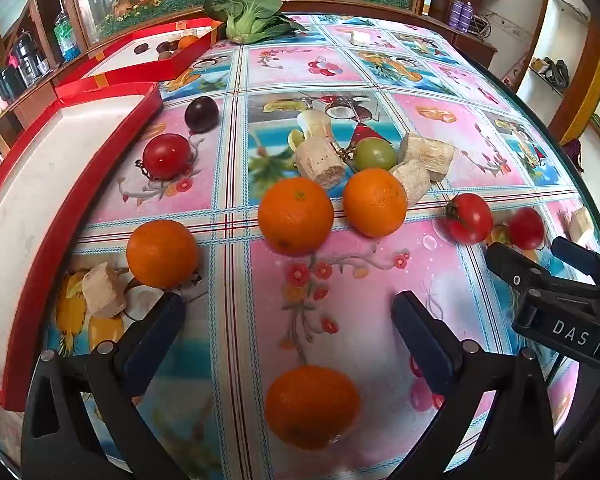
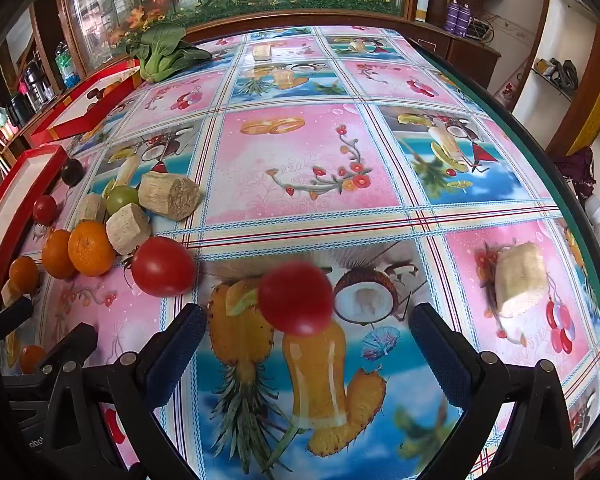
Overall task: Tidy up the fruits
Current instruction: 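Grasp an orange with the left tool while the right tool grasps a beige cylinder piece, then carry both items over the large white tray while the right tool releases the beige piece, then lower the orange into the white tray and open the left tool, then grasp another orange with the left tool while the right tool grasps a red tomato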
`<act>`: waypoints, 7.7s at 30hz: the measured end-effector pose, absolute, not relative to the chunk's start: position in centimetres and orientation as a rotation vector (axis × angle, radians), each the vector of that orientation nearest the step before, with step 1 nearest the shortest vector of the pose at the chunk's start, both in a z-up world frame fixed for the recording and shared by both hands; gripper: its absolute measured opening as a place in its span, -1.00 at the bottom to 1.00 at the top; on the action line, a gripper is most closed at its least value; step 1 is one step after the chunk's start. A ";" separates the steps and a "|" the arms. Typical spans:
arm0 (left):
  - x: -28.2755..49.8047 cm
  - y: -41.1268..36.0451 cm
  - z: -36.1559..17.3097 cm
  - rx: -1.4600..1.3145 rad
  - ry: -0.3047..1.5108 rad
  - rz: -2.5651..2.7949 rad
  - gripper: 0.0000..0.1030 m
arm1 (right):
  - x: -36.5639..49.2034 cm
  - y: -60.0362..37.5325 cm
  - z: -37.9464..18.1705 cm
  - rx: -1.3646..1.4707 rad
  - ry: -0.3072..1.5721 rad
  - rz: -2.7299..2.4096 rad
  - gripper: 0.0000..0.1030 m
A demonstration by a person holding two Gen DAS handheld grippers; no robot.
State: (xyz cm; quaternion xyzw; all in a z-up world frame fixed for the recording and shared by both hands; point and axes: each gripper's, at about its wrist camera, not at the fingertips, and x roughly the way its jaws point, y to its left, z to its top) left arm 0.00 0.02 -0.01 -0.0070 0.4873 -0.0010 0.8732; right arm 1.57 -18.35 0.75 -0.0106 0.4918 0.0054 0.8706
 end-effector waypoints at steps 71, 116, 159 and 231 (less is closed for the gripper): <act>-3.9 6.3 6.2 -0.111 1.170 -0.220 1.00 | -6.3 -19.0 8.4 0.130 1.015 0.132 0.60; -1.0 7.2 5.5 -0.022 1.224 -0.263 -0.37 | 0.6 -18.4 8.3 0.121 1.092 0.157 -0.29; 11.4 27.7 4.0 -0.217 1.230 -0.042 -0.36 | 11.2 13.3 5.3 -0.022 1.208 0.519 -0.30; 0.4 19.0 7.6 -0.052 1.190 -0.211 0.42 | -2.8 -3.6 9.2 0.123 1.114 0.227 0.29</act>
